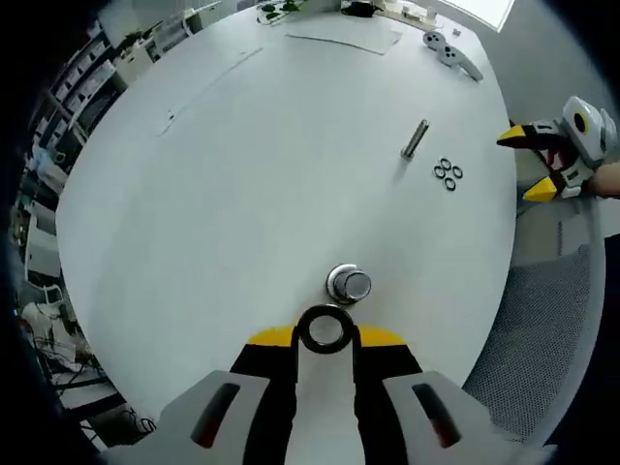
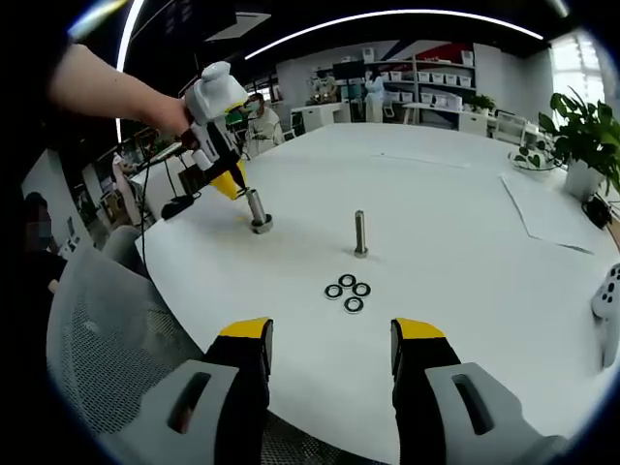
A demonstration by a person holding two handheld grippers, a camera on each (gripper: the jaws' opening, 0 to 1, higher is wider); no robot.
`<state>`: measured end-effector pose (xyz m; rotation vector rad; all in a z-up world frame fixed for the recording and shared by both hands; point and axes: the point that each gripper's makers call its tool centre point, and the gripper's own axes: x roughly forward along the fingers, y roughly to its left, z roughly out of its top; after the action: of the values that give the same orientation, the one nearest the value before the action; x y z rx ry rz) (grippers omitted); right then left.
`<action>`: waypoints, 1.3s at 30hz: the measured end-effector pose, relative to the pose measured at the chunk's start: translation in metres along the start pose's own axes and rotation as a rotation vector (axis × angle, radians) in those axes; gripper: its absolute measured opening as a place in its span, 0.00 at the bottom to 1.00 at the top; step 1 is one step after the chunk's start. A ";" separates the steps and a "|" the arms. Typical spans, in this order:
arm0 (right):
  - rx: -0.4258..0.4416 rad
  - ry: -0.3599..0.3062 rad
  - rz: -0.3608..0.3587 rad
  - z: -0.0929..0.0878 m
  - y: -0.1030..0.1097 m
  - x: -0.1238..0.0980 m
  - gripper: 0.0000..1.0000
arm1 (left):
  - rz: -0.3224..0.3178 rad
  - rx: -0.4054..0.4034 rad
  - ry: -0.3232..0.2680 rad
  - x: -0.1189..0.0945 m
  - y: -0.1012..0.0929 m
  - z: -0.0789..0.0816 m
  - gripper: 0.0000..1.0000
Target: Place the washer onto the threaded stud by aligning its center hole with the stud, sliding it down to the base, and recovering from edge contact or off-axis alignment until the washer reaches the visible bottom stop.
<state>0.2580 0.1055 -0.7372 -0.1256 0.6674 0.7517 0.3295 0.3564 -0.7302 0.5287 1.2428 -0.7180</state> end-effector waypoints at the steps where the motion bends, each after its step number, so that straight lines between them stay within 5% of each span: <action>1: 0.000 0.000 0.001 0.000 0.000 0.000 0.52 | 0.001 0.007 -0.002 -0.002 -0.001 0.002 0.19; 23: 0.003 -0.004 -0.002 0.000 -0.001 0.000 0.51 | -0.036 0.081 0.007 0.002 -0.017 0.025 0.19; 39: 0.004 -0.005 -0.002 0.001 0.000 -0.001 0.51 | -0.032 0.140 0.037 0.011 -0.022 0.025 0.19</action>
<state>0.2585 0.1052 -0.7358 -0.1207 0.6638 0.7488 0.3315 0.3220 -0.7339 0.6402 1.2440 -0.8297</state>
